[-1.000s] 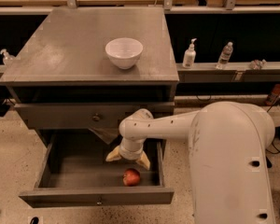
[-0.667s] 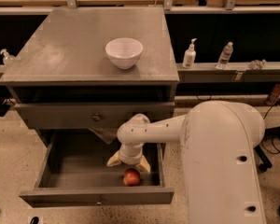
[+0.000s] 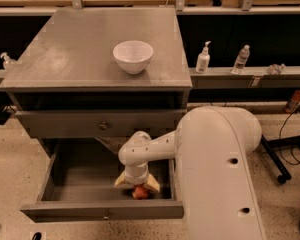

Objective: Pick apple from middle drawer and place on counter

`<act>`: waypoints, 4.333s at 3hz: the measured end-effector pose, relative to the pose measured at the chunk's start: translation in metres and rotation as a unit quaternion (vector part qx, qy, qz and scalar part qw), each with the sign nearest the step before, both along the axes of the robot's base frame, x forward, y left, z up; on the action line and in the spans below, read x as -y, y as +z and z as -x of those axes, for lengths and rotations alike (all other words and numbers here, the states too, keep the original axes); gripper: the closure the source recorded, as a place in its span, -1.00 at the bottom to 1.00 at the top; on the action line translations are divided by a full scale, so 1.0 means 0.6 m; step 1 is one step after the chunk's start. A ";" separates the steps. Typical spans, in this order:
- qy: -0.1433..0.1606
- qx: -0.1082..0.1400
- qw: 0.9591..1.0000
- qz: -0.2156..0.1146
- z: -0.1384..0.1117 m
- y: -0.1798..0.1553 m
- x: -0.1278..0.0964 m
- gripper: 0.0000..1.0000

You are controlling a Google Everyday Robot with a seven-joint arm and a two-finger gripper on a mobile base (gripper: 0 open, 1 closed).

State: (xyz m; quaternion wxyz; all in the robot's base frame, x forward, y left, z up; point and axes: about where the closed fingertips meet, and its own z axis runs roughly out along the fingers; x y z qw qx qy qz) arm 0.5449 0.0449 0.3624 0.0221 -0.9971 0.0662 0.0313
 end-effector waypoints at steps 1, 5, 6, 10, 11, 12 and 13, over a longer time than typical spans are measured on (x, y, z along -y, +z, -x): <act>0.003 -0.001 1.000 0.001 0.005 -0.010 -0.002 -0.36; -0.011 0.043 0.993 -0.113 -0.012 0.136 -0.001 1.00; -0.020 0.071 0.986 -0.150 -0.038 0.247 0.025 1.00; 0.033 0.156 0.969 -0.186 -0.052 0.588 0.082 1.00; 0.036 0.163 0.969 -0.181 -0.084 0.659 0.100 1.00; 0.031 0.166 0.970 -0.177 -0.109 0.698 0.114 1.00; 0.023 0.166 0.969 -0.179 -0.133 0.736 0.127 1.00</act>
Offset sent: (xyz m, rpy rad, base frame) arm -0.0034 0.0052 -0.0015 0.0112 -0.0087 0.0214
